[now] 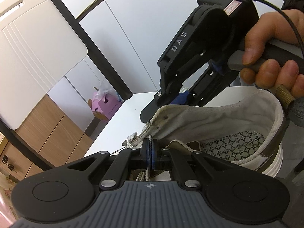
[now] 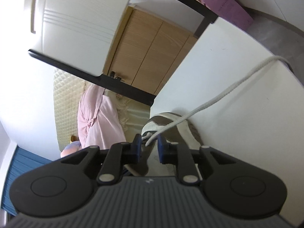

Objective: Lace up shoes with both hands

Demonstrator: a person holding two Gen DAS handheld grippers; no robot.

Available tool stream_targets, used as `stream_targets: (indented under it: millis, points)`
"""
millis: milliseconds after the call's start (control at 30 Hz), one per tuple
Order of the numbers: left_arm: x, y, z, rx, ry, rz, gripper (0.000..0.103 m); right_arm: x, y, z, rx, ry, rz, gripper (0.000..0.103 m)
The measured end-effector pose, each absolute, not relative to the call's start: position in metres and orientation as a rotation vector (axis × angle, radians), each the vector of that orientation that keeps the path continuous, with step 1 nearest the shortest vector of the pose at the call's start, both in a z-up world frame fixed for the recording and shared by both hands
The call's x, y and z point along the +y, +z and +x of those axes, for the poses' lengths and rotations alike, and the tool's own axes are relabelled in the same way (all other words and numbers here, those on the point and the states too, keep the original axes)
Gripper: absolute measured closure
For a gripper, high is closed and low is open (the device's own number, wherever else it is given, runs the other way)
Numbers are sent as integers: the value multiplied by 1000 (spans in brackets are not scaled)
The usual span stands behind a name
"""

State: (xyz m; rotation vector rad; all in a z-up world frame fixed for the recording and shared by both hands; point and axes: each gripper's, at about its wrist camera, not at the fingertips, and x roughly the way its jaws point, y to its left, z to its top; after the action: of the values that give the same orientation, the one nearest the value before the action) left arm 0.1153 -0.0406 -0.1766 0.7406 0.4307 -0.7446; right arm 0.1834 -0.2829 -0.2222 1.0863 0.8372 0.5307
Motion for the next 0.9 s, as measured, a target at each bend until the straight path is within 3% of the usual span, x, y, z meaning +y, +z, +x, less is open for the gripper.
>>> stream_targets:
  millis: [267,400,700,800,900]
  points:
    - [-47,-182,127,438,-743,732,100,-272,-216,189,836,566,1014,85]
    - [-48,-181,128,440,-735,719,100,-273,-217,189,826,558,1031,100]
    - [-36,-173,128,474,-698,632,97,-270,-227,182,795,519,1145,100]
    - [-27,-166,125,469,-662,587,84,-268,-225,179,788,511,1139,100]
    - [-13,-153,119,462,-625,498,63,-267,-225,178,785,503,1144,100]
